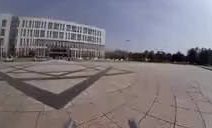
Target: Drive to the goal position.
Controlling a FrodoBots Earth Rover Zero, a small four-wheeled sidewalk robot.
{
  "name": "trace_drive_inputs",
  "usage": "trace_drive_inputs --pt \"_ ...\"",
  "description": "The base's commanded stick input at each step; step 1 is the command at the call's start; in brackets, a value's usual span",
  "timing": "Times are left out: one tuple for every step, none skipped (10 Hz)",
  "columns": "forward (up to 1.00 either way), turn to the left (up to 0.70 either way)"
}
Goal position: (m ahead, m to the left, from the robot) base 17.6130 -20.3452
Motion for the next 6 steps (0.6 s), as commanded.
trace_drive_inputs --pt "1.0 -0.27" --pt "1.0 -0.27" --pt "1.0 -0.27" --pt "1.0 -0.27" --pt "1.0 -0.27" --pt "1.0 -0.27"
